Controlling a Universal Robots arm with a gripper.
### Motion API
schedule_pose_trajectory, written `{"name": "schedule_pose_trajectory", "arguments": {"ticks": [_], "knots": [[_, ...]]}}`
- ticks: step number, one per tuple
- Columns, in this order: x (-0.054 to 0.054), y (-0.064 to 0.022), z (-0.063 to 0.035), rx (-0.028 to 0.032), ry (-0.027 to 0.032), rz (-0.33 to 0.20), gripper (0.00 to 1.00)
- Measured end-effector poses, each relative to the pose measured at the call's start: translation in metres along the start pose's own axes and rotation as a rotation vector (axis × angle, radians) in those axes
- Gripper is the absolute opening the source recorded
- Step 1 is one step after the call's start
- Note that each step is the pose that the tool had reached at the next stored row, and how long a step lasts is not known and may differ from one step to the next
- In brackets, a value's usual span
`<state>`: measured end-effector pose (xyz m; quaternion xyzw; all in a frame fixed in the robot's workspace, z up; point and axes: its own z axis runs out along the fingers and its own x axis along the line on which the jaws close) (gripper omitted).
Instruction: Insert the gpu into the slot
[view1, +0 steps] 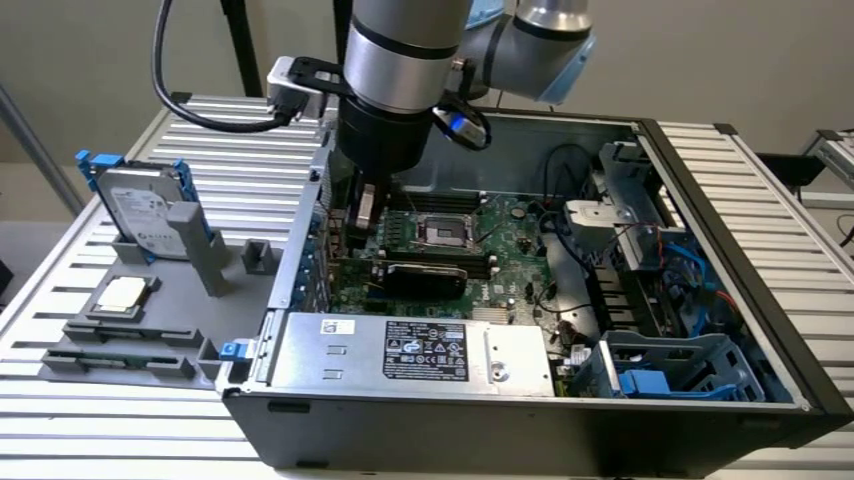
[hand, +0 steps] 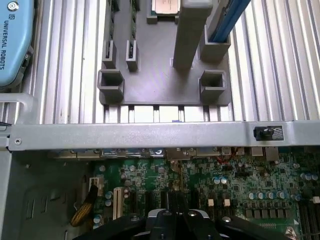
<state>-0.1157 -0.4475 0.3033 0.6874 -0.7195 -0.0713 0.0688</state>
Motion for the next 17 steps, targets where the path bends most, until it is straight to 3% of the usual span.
{"name": "schedule_pose_trajectory", "arguments": {"ticks": [4,6,11,17], "knots": [[0.000,0.0094,0.0030,-0.0150,0.0092,0.002,0.11],[0.000,0.0097,0.0029,-0.0188,0.0149,0.003,0.11],[0.000,0.0118,0.0045,-0.0190,0.0260,0.005,0.11],[-0.002,0.0139,0.0061,-0.0190,0.0280,0.006,0.11]]}}
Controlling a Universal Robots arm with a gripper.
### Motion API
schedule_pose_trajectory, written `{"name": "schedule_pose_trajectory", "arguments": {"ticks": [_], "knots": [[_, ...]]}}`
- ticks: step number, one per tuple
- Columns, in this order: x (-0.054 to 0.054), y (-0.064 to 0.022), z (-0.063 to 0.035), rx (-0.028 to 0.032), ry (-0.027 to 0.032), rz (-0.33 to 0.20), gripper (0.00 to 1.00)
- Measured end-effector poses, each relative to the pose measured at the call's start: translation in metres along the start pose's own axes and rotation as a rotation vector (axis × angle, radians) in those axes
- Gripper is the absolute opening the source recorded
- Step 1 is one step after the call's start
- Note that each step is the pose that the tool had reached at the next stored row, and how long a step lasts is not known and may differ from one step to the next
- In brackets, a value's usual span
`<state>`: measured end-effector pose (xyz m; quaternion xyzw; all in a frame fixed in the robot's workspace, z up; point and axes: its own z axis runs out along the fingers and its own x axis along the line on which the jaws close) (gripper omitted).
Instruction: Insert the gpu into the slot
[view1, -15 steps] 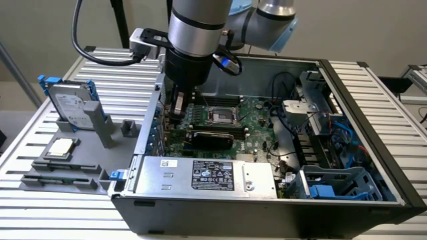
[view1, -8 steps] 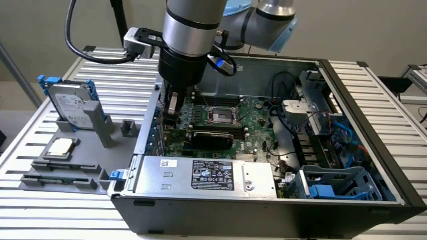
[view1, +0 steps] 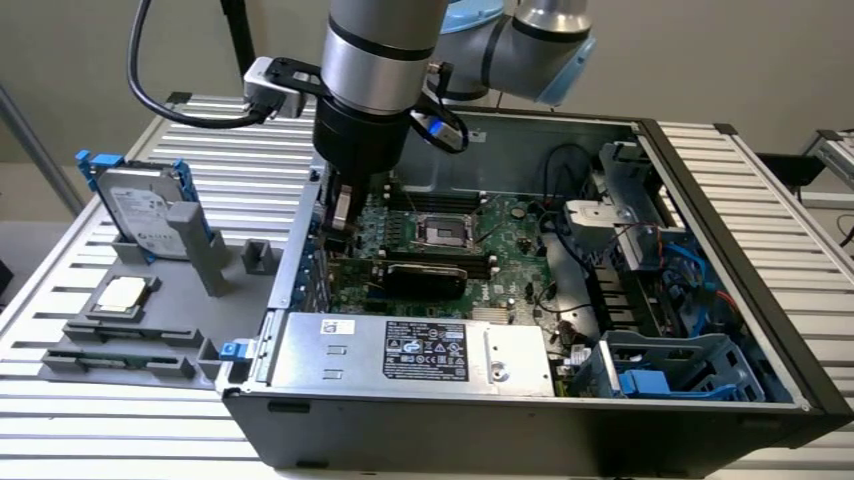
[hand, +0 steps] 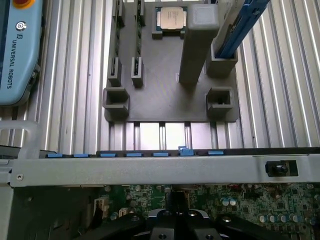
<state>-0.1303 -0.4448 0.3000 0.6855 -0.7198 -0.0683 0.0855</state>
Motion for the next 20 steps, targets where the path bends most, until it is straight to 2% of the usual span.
{"name": "schedule_pose_trajectory", "arguments": {"ticks": [5,8,11,17,20], "knots": [[-0.0026,0.0007,0.0004,0.0001,0.0012,0.000,0.11],[-0.0027,0.0000,0.0002,0.0002,0.0058,0.001,0.11],[-0.0027,-0.0011,0.0000,0.0003,0.0079,0.002,0.11],[-0.0029,-0.0021,0.0066,0.0023,0.0080,0.002,0.11],[-0.0037,-0.0015,0.0068,0.0019,0.0087,0.002,0.11]]}}
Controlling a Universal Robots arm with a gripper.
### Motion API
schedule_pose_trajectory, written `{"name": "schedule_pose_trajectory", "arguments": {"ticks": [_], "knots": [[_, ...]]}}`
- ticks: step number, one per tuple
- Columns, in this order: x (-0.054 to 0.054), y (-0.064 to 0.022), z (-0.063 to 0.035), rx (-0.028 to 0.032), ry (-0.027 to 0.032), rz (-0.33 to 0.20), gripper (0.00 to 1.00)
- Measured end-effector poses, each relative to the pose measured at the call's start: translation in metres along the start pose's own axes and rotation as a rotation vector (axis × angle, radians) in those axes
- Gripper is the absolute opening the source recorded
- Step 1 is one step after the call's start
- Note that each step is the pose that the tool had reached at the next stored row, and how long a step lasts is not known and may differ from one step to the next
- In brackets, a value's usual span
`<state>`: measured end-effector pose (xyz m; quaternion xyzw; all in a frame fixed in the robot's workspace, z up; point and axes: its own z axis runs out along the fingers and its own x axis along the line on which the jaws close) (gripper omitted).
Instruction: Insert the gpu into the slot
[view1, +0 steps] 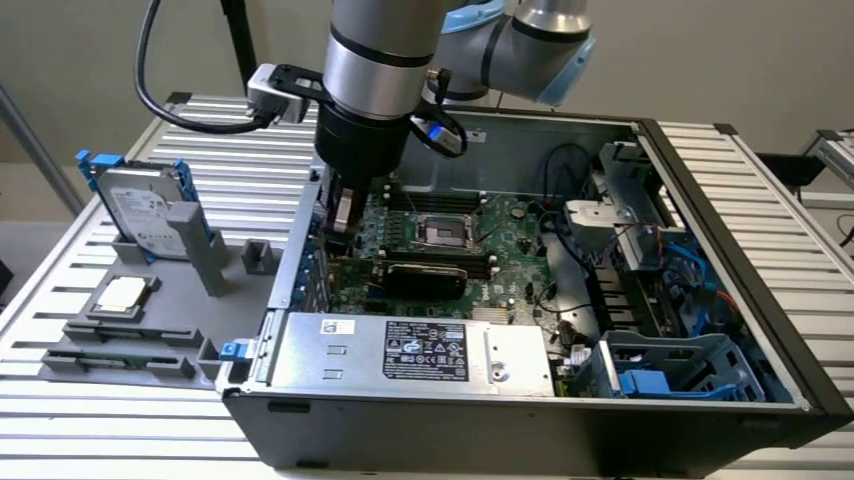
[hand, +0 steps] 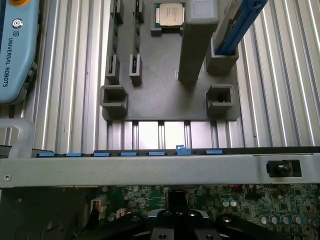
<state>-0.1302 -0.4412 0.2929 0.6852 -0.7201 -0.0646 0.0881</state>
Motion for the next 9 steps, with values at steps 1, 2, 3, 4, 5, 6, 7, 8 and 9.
{"name": "schedule_pose_trajectory", "arguments": {"ticks": [1,2,3,4,5,6,7,8,9], "knots": [[-0.0006,0.0000,0.0000,-0.0004,0.0000,0.000,0.11],[-0.0013,0.0001,0.0000,-0.0009,-0.0001,0.000,0.11],[-0.0019,0.0001,0.0000,-0.0013,-0.0001,0.000,0.11],[-0.0024,0.0002,0.0001,-0.0016,0.0001,0.000,0.11],[-0.0028,0.0002,0.0000,-0.0023,0.0006,0.000,0.11],[-0.0032,0.0002,-0.0001,-0.0031,0.0011,0.000,0.11],[-0.0036,0.0002,-0.0003,-0.0037,0.0018,0.000,0.11],[-0.0040,0.0003,-0.0004,-0.0043,0.0027,0.001,0.11],[-0.0044,0.0004,-0.0005,-0.0048,0.0035,0.001,0.11]]}}
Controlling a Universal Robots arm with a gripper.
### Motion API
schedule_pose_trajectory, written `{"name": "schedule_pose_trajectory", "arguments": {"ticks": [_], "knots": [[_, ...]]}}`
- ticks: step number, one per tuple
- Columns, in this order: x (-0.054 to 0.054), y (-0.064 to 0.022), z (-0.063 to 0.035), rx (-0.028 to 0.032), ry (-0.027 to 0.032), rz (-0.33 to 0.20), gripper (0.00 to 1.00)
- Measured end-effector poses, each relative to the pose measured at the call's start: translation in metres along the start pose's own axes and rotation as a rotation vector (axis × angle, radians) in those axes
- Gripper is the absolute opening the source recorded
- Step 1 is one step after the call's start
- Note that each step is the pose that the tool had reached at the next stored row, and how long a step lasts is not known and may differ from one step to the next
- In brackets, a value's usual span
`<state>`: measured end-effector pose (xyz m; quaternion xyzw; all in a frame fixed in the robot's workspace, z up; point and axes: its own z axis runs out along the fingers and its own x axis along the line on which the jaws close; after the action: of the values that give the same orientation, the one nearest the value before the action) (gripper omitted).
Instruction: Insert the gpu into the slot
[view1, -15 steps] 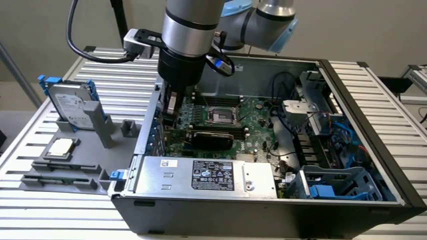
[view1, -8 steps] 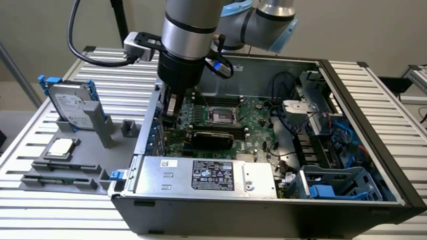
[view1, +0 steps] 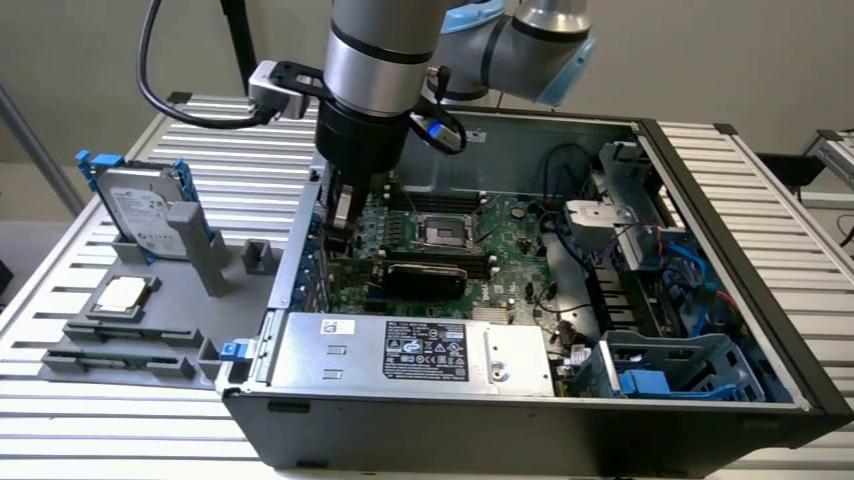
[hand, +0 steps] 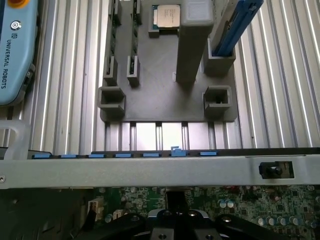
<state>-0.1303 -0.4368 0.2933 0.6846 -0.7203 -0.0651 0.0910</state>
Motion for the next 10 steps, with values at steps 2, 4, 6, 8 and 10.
{"name": "schedule_pose_trajectory", "arguments": {"ticks": [2,4,6,8,10], "knots": [[-0.0003,0.0000,0.0001,-0.0010,0.0024,0.001,0.11],[-0.0010,0.0002,-0.0001,-0.0012,0.0075,0.003,0.11],[-0.0017,0.0002,-0.0003,-0.0013,0.0113,0.005,0.11],[-0.0024,0.0004,-0.0009,-0.0014,0.0152,0.007,0.11],[-0.0024,0.0005,-0.0018,-0.0018,0.0194,0.008,0.11]]}}
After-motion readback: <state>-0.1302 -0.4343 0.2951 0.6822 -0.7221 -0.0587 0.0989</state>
